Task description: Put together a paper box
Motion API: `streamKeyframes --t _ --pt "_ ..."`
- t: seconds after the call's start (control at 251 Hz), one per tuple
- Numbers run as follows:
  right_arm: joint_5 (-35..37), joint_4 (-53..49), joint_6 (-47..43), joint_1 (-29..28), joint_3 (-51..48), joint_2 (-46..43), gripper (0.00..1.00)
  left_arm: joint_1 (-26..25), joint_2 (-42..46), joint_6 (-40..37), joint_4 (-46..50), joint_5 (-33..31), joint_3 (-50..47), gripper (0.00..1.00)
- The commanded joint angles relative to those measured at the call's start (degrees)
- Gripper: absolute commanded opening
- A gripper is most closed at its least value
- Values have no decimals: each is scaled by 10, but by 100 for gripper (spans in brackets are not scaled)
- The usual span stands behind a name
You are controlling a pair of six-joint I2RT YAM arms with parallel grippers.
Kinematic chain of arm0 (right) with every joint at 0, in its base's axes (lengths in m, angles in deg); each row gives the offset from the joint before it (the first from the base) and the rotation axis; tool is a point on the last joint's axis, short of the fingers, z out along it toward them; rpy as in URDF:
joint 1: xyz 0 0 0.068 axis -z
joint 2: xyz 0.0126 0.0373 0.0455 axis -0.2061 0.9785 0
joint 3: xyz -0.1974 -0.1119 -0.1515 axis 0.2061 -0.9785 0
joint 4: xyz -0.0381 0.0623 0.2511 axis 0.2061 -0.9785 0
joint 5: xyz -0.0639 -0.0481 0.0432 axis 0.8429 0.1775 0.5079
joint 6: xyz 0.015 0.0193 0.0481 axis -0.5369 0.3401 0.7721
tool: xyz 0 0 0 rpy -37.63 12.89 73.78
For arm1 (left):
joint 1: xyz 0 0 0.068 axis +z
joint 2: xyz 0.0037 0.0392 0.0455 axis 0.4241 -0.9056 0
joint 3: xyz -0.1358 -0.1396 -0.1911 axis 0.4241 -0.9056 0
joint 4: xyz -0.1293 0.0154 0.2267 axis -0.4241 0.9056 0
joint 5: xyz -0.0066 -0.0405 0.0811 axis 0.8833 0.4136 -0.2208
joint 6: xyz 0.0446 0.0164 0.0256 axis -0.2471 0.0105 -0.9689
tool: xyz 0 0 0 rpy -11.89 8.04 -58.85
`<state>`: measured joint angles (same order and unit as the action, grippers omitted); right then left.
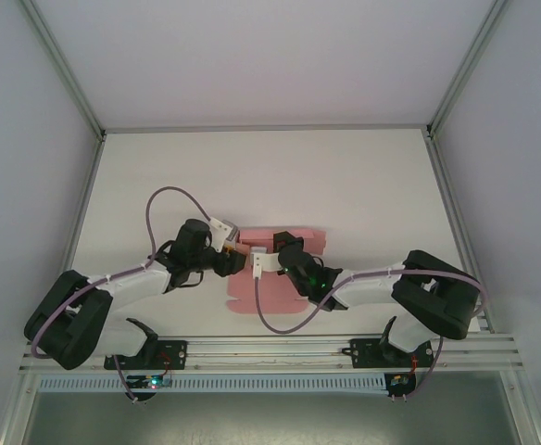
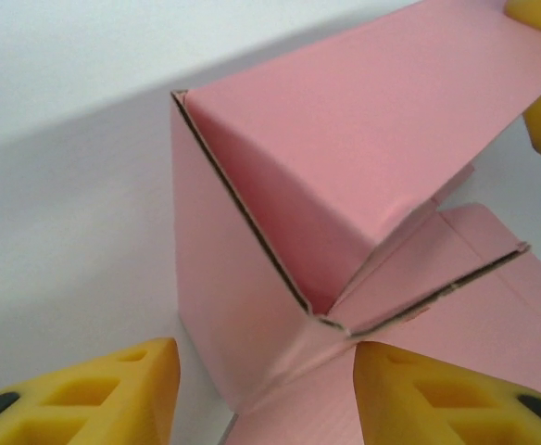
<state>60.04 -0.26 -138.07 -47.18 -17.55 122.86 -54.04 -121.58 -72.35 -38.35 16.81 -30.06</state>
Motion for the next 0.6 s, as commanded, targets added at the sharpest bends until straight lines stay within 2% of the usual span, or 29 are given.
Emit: streamKeyframes --t 0.0,0.164,0.283,0.403,0.595 --pt "31 -15 -1 -34 -24 -1 0 -31 9 -12 -71 -75 -13 51" --pt "75 62 -29 -59 -46 24 0 -58 4 1 -133 -115 -38 47" --pt "68 57 -26 -59 -38 33 0 -64 -4 12 -161 -157 -39 43" --pt "52 30 -12 -57 -29 31 0 -64 -15 16 -191 -169 -38 43" --pt "44 22 4 -52 -29 31 0 -67 -47 26 -187 -236 -24 38"
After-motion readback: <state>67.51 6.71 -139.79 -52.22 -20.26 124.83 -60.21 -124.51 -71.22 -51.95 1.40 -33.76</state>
